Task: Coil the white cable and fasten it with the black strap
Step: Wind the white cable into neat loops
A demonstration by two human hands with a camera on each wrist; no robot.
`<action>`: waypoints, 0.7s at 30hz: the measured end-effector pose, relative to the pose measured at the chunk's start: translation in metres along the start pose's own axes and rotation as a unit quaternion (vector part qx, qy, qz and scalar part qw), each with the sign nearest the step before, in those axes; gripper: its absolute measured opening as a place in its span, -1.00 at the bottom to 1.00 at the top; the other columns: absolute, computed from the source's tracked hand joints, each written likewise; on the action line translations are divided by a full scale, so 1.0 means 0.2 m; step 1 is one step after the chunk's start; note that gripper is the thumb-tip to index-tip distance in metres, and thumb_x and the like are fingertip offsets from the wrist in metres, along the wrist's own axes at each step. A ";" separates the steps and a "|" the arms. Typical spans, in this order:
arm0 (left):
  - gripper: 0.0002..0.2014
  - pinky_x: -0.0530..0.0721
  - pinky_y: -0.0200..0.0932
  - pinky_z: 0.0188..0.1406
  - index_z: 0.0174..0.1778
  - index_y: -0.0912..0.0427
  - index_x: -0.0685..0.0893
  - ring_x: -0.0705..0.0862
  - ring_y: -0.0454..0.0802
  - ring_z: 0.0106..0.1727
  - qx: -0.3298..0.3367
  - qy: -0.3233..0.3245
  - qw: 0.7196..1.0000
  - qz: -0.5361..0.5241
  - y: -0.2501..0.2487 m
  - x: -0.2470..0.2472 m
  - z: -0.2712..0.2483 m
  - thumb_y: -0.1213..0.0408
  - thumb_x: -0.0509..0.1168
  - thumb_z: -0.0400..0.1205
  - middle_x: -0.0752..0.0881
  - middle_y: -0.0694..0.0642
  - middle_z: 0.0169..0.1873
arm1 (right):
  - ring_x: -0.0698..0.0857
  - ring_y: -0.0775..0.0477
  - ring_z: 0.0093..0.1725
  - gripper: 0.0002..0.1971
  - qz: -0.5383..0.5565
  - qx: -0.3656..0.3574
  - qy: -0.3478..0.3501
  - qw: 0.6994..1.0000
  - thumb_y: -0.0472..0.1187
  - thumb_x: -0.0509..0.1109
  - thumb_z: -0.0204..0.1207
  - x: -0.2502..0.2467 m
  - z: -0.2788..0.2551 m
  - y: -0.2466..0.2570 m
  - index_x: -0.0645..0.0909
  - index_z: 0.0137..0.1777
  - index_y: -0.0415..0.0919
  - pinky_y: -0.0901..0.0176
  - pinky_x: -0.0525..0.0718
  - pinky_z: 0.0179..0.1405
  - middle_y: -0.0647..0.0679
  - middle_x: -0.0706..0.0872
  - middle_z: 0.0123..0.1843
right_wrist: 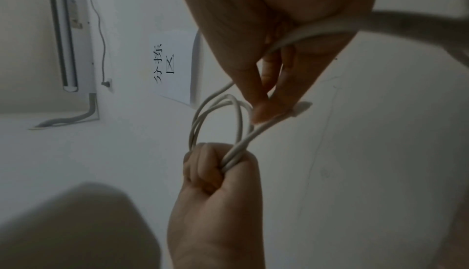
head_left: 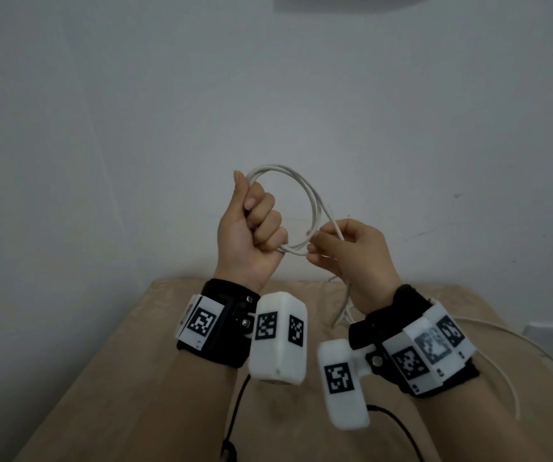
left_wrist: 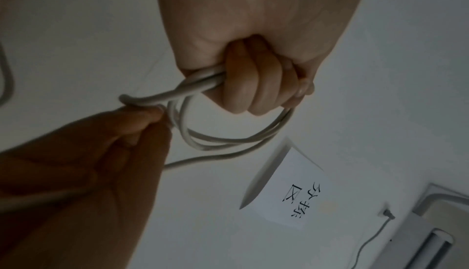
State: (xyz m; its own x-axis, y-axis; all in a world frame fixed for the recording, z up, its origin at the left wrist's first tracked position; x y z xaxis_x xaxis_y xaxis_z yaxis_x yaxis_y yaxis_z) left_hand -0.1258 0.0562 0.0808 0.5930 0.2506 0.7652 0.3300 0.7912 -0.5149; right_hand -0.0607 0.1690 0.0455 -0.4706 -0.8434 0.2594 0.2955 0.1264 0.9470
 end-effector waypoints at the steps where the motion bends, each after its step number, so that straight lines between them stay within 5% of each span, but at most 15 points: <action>1: -0.44 -0.07 -0.33 -0.80 -0.60 0.07 0.37 -0.07 -0.15 -0.67 0.000 -0.003 1.000 -0.001 0.00 -0.01 0.00 -0.07 -0.02 0.73 0.25 -0.10 -0.76 | 0.65 0.09 -0.48 -0.88 -0.014 -0.004 -0.002 1.000 -0.46 0.40 0.51 0.00 0.00 0.00 0.57 -0.21 -0.30 0.30 0.68 -0.42 -0.14 0.63 -0.37; 4: -0.44 -0.06 -0.33 -0.80 -0.60 0.07 0.37 -0.07 -0.14 -0.67 0.007 -0.014 1.000 -0.007 -0.02 -0.02 0.01 -0.07 -0.02 0.73 0.25 -0.09 -0.76 | 0.60 0.15 -0.55 -0.89 -0.057 0.002 0.005 0.998 -0.40 0.36 0.55 0.01 0.01 0.00 0.58 -0.21 -0.29 0.17 0.75 -0.31 -0.11 0.55 -0.40; 8: -0.43 -0.03 -0.34 -0.82 -0.60 0.06 0.37 -0.07 -0.14 -0.67 0.016 -0.024 1.000 -0.001 -0.01 -0.02 0.00 -0.07 -0.02 0.74 0.24 -0.10 -0.76 | 0.63 -0.04 -0.40 -0.92 0.017 0.038 0.036 0.998 -0.44 0.26 0.54 0.04 0.00 0.00 0.54 -0.18 -0.35 -0.10 0.77 0.06 -0.20 0.57 -0.32; 10: -0.43 -0.02 -0.34 -0.83 -0.60 0.07 0.37 -0.06 -0.15 -0.67 0.019 -0.027 0.999 -0.002 -0.01 -0.03 0.00 -0.07 -0.02 0.74 0.23 -0.10 -0.76 | 0.62 -0.09 -0.26 -0.97 0.025 0.037 0.045 0.998 -0.39 0.33 0.52 0.05 0.00 0.01 0.54 -0.13 -0.34 -0.04 0.76 0.10 -0.22 0.59 -0.25; 14: -0.44 -0.01 -0.33 -0.82 -0.59 0.07 0.36 -0.06 -0.15 -0.67 0.027 -0.035 0.999 -0.003 0.00 -0.03 0.00 -0.06 0.00 0.74 0.22 -0.09 -0.75 | 0.73 -0.07 -0.15 -0.76 -0.033 0.000 0.038 0.999 -0.19 0.56 0.40 0.05 -0.01 0.02 0.58 -0.14 -0.31 0.04 0.77 0.07 -0.21 0.67 -0.19; 21: -0.46 -0.03 -0.34 -0.81 -0.56 0.08 0.34 -0.06 -0.15 -0.66 0.008 -0.043 0.999 0.016 0.06 -0.04 0.01 -0.06 0.01 0.75 0.22 -0.09 -0.74 | 0.74 -0.15 -0.10 -0.68 0.069 -0.004 0.000 0.998 -0.47 0.53 0.36 -0.01 0.02 0.00 0.62 0.11 -0.49 0.00 0.74 0.15 -0.26 0.73 -0.13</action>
State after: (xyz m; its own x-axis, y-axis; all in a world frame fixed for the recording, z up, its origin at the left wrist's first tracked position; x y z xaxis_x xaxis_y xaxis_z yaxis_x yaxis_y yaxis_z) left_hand -0.1270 0.0647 0.0691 0.5385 0.3226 0.7784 0.2990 0.7905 -0.5345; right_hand -0.0626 0.1718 0.0454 -0.4255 -0.8182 0.3867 0.3633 0.2370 0.9011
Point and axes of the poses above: each hand's wrist, its own z-axis towards the middle knuckle, its own x-axis out of the palm, y = z × x, the point moved 6 cm from there along z, towards the middle knuckle
